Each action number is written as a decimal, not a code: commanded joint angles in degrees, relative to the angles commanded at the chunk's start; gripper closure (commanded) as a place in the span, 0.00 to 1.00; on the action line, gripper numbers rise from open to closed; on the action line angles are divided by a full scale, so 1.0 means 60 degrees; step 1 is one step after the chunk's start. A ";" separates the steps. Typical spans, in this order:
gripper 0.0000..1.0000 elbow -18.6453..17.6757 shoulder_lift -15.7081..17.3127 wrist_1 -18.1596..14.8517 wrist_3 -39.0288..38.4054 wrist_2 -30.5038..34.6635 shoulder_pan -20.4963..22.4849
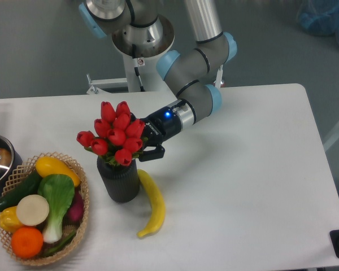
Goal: Insert the flowers into the vase
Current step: 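Push the tulips further down into the vase, adjusting the bunch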
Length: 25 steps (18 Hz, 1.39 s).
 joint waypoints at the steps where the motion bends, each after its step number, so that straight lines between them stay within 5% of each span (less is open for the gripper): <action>1: 0.54 0.0000 -0.0015 0.0000 0.0015 0.0000 0.0000; 25: 0.47 -0.0308 -0.0102 0.0044 0.0381 0.0000 0.0176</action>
